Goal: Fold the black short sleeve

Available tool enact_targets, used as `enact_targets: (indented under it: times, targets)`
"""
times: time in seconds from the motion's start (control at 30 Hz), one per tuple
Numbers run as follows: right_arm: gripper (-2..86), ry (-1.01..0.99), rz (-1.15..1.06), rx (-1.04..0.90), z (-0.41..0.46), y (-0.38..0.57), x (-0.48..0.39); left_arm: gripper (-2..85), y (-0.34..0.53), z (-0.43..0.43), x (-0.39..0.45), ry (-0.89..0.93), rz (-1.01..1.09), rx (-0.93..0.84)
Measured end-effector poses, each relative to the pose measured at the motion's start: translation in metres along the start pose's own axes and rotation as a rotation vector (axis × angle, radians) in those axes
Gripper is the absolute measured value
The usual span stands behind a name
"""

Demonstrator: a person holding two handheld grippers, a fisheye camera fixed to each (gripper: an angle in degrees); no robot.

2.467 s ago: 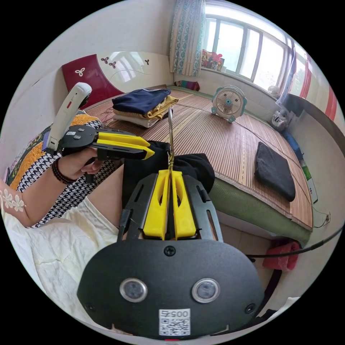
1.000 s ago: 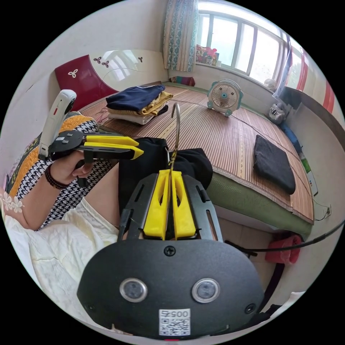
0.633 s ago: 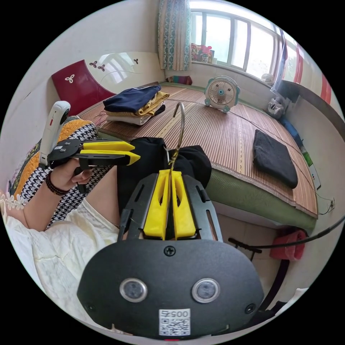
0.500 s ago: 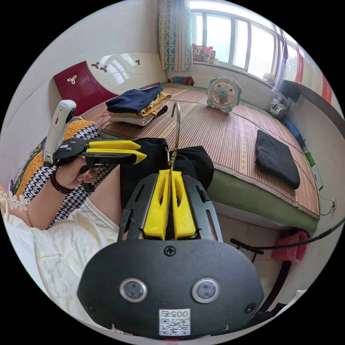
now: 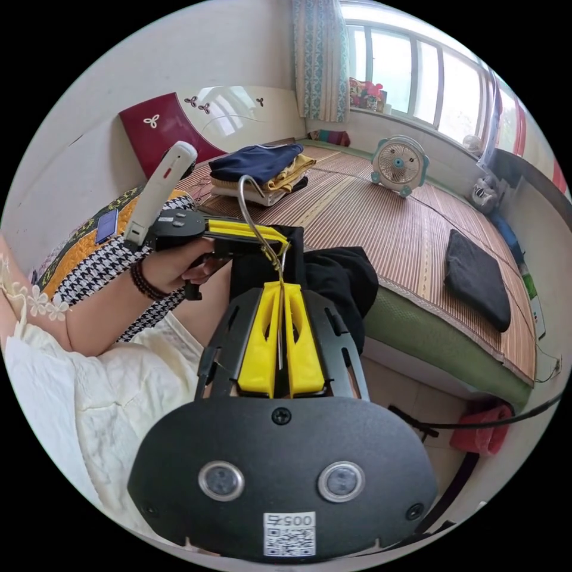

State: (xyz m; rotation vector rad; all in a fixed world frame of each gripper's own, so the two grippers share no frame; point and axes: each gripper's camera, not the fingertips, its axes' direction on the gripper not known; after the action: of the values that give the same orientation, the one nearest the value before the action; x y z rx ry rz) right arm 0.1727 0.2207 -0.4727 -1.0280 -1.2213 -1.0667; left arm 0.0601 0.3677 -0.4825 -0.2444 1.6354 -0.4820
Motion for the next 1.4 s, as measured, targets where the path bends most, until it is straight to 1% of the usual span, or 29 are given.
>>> enact_targets:
  times: [0.13, 0.27, 0.43, 0.57, 0.67, 1.0, 1.1, 1.27, 1.4]
  targets:
    - [-1.6, -0.093, 0.038, -0.004, -0.010, 0.002, 0.015, 1.2, 0.003, -0.004, -0.002, -0.001, -0.001, 0.018]
    - [-1.6, -0.103, 0.009, 0.009, -0.021, 0.004, 0.022, 0.5, 0.006, -0.011, -0.002, -0.055, 0.006, 0.050]
    - [-1.6, -0.166, -0.038, 0.028, -0.033, 0.009, 0.028, 0.1, 0.008, -0.025, -0.013, -0.184, -0.034, 0.099]
    - [-1.6, -0.170, -0.069, 0.033, -0.042, 0.016, 0.034, 0.0, 0.010, -0.029, -0.025, -0.194, -0.042, 0.107]
    - [-1.6, -0.188, -0.060, 0.034, -0.044, 0.022, 0.043, 0.0, 0.011, -0.028, -0.030, -0.236, -0.033, 0.096]
    - [-1.6, -0.224, -0.007, 0.083, -0.056, 0.036, 0.064, 0.0, 0.010, -0.013, -0.039, -0.248, -0.020, 0.059]
    - [-1.7, -0.218, 0.034, 0.101, -0.059, 0.036, 0.073, 0.2, 0.010, -0.010, -0.042, -0.198, -0.024, 0.054]
    - [-1.7, -0.206, 0.084, 0.092, -0.045, 0.028, 0.078, 1.1, 0.020, -0.001, -0.038, -0.150, 0.017, -0.010]
    - [-1.7, -0.172, 0.131, 0.059, -0.029, 0.015, 0.077, 6.1, 0.041, -0.010, -0.044, -0.179, -0.036, -0.032]
